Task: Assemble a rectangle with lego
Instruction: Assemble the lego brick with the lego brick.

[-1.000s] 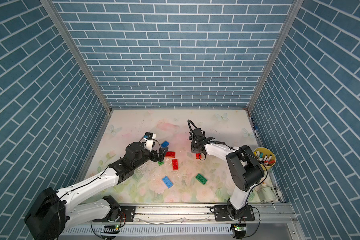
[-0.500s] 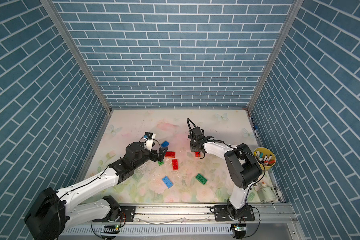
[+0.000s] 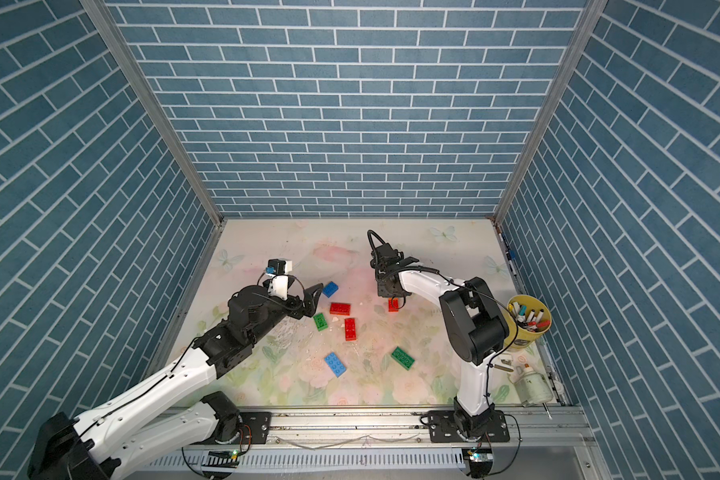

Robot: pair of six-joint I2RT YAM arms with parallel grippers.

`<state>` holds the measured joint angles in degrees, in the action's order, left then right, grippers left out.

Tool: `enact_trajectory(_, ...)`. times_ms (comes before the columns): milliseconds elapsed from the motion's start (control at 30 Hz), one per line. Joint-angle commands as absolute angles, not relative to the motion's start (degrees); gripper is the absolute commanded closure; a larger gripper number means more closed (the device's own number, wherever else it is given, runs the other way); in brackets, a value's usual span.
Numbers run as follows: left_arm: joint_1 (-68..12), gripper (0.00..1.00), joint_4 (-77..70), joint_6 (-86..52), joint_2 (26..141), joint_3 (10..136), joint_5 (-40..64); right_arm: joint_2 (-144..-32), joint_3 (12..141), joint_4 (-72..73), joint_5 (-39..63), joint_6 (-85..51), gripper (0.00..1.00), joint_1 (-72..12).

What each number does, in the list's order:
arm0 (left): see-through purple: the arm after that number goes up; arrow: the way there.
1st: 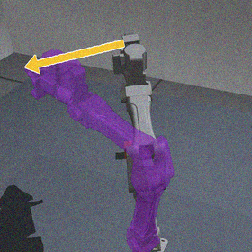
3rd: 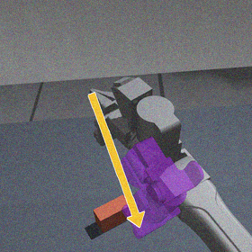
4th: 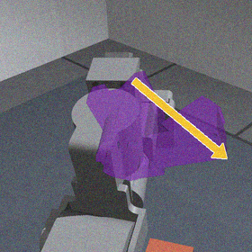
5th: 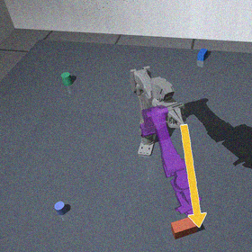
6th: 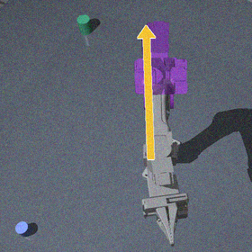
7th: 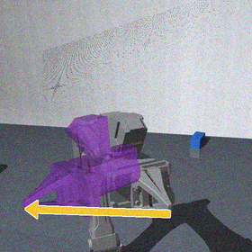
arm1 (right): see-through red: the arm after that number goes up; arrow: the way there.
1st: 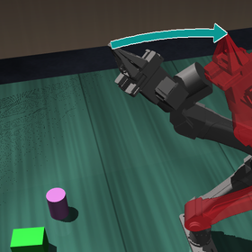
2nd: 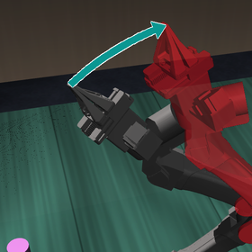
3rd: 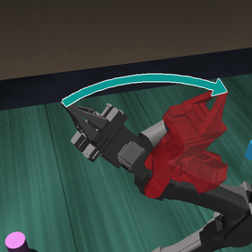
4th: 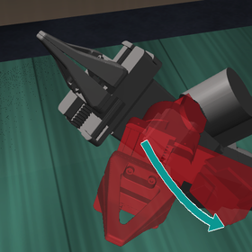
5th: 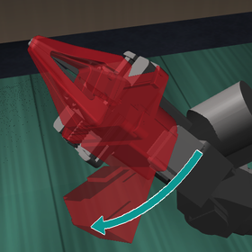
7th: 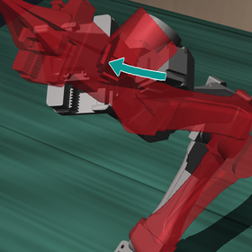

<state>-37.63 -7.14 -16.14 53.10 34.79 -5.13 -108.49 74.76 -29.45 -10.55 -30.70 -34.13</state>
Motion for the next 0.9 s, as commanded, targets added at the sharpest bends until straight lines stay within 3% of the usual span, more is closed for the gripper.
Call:
enact_trajectory(0, -37.36, 0.0, -4.63, -17.0, 52.15, 36.12, -6.97, -110.5, 76.46, -32.52, -11.11, -34.09, 0.91, -34.52)
enact_trajectory(267, -37.37, 0.0, -3.43, -19.04, 51.54, 36.04, -7.68, -111.32, 75.66, -32.54, -10.21, -33.37, 0.85, -34.59)
enact_trajectory(567, -38.03, 0.0, -6.22, -19.51, 50.36, 34.33, -5.72, -104.39, 74.47, -34.74, -10.38, -31.82, 0.47, -34.41)
enact_trajectory(700, -40.96, 0.0, -7.27, -18.23, 51.23, 34.5, -6.4, -100.72, 73.51, -36.24, -10.0, -31.55, 0.39, -33.82)
enact_trajectory(867, -49.67, 0.0, -6.9, -14.43, 56.0, 36.89, -10.19, -92.17, 70.45, -38.66, -8.6, -33.12, 0.37, -30.02)
